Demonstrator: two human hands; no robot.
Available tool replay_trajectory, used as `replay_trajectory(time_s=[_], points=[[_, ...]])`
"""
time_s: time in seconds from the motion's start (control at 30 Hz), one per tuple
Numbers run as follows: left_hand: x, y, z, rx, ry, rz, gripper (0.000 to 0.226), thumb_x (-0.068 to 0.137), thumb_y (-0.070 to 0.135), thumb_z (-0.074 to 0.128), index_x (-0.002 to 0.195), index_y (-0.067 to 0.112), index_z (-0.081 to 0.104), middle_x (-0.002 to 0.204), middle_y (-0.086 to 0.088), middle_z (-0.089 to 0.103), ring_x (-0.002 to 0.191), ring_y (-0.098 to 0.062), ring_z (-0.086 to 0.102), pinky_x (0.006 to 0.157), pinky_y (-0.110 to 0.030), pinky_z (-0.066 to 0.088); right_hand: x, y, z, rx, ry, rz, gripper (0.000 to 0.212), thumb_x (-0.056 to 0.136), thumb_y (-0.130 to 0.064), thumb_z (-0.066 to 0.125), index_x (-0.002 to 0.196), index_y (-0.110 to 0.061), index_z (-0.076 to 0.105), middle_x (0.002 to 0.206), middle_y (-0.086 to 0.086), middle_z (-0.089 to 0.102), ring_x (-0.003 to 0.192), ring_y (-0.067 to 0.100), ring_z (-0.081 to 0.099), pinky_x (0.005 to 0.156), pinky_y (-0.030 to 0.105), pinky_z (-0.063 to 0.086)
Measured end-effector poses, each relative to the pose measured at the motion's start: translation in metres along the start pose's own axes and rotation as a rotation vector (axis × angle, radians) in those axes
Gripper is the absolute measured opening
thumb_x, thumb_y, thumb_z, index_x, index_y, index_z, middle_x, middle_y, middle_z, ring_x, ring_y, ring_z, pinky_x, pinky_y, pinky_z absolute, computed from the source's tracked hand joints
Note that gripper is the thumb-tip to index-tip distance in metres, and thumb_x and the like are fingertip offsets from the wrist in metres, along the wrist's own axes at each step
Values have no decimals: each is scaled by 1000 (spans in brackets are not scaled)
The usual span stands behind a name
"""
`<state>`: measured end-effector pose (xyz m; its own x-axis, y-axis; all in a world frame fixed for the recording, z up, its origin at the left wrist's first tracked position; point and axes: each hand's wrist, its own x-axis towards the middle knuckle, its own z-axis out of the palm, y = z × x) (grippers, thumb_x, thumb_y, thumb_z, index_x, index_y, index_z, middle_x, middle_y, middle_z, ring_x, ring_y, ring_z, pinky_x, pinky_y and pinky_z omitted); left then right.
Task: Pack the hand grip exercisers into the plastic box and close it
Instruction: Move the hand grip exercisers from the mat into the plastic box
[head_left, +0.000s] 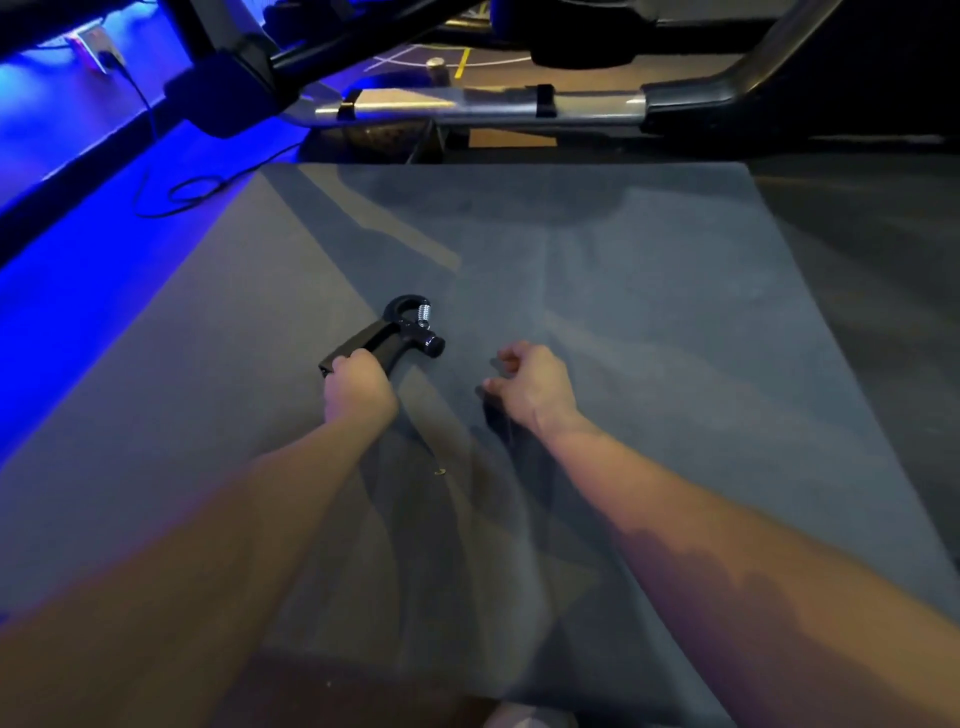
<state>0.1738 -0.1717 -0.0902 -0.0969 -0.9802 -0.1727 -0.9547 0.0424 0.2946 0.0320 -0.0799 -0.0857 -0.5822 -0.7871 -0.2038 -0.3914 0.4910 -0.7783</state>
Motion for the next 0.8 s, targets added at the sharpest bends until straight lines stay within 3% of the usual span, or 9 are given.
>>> replay_trajectory(time_s=[0.13, 0.23, 0.3, 0.37, 0.43, 0.5, 0.6, 0.67, 0.8], points=[[-5, 20, -5, -205, -53, -83, 35, 87, 8, 54, 120, -4, 54, 120, -21, 58, 109, -39, 58, 88, -39, 47, -11, 2, -27, 48, 1, 20, 43, 82, -13, 69, 122, -6, 58, 115, 9, 65, 102, 19, 60, 99, 27, 43], [-19, 44, -11, -533, -117, -144, 24, 84, 9, 61, 104, -3, 63, 89, -19, 61, 79, -33, 61, 67, -32, 45, -19, 7, -56, 78, 34, 38, 44, 81, -11, 69, 122, -3, 58, 95, 3, 55, 90, 11, 50, 97, 26, 42], [-35, 67, -12, -723, -197, -153, 10, 83, 6, 62, 83, -5, 63, 64, -15, 58, 60, -27, 54, 60, -31, 44, -27, 12, -80, 89, 68, 57, 40, 82, -10, 69, 120, -3, 59, 92, 1, 53, 88, 11, 49, 91, 23, 43], [-55, 96, -10, -903, -310, -154, 25, 87, 0, 57, 63, 1, 52, 44, -10, 54, 49, -21, 48, 53, -26, 44, -38, 19, -107, 115, 110, 88, 37, 82, -9, 68, 117, -3, 60, 89, 2, 54, 87, 12, 50, 90, 25, 44], [-84, 130, -12, -1069, -442, -116, 28, 92, -2, 50, 65, 3, 47, 56, -12, 55, 44, -19, 53, 40, -21, 49, -49, 28, -134, 155, 155, 114, 37, 81, -8, 69, 116, -1, 59, 78, 0, 53, 86, 14, 50, 93, 29, 45], [-116, 164, -15, -1166, -555, -70, 22, 94, 0, 46, 72, 1, 48, 76, -14, 55, 45, -14, 60, 38, -16, 50, -61, 40, -163, 192, 203, 140, 38, 82, -8, 69, 117, -1, 58, 71, -5, 48, 87, 14, 49, 93, 29, 45], [-164, 208, -15, -1209, -692, 16, 21, 96, 1, 41, 78, -2, 50, 81, -15, 56, 66, -15, 58, 50, -16, 54, -84, 64, -210, 224, 276, 189, 40, 85, -11, 65, 123, -3, 55, 97, 6, 58, 91, 15, 49, 85, 25, 41], [-196, 232, -10, -1204, -786, 95, 24, 97, -1, 37, 78, -4, 51, 79, -14, 56, 69, -15, 56, 54, -16, 54, -98, 82, -241, 265, 338, 217, 44, 86, -12, 64, 128, -5, 51, 119, 13, 60, 99, 20, 55, 89, 26, 41], [-253, 268, 5, -1118, -937, 205, 30, 96, -5, 32, 74, 0, 52, 77, -12, 54, 69, -16, 54, 54, -15, 53, -128, 117, -290, 336, 459, 288, 52, 85, -15, 66, 132, -4, 48, 129, 13, 58, 119, 26, 56, 102, 31, 41]])
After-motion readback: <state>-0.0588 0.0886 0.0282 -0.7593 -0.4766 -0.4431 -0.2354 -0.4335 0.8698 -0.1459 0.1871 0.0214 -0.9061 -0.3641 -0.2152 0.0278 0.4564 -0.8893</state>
